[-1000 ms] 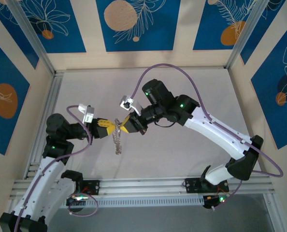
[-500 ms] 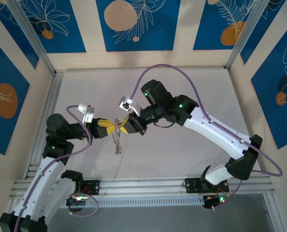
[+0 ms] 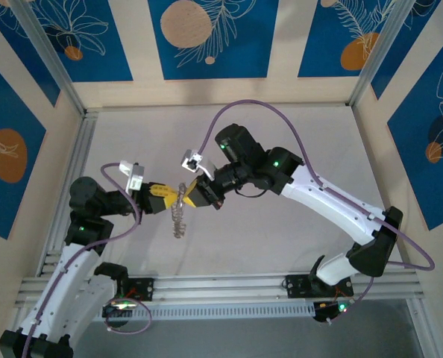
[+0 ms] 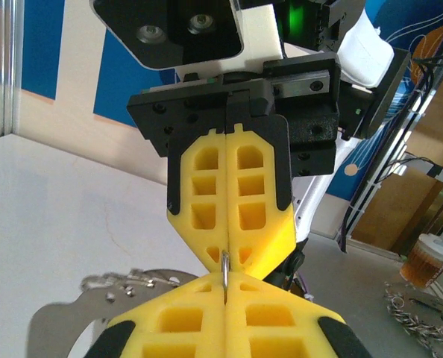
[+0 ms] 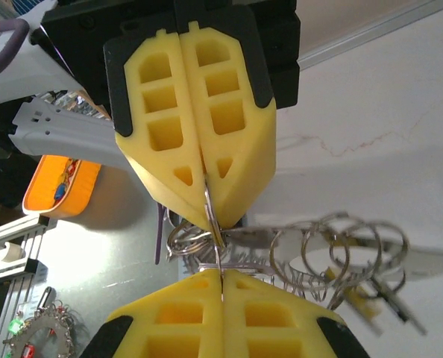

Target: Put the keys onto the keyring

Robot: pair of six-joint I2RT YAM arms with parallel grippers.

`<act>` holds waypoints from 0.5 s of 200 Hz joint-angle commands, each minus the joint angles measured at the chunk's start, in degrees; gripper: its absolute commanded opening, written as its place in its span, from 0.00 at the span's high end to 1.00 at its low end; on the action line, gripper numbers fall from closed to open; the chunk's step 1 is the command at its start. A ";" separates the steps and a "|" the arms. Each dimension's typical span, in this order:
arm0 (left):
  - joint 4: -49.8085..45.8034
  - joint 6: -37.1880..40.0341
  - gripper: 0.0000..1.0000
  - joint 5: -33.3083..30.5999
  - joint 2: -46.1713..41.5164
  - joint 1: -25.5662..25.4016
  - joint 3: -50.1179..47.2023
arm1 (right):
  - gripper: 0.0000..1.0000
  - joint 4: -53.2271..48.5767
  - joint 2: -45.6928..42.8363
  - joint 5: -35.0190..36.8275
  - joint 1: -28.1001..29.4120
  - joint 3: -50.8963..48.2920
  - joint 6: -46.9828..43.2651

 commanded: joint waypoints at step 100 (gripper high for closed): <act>0.90 1.29 1.00 0.92 -0.51 -0.82 1.39 | 1.00 -6.16 -1.69 -2.28 -1.45 1.75 -3.59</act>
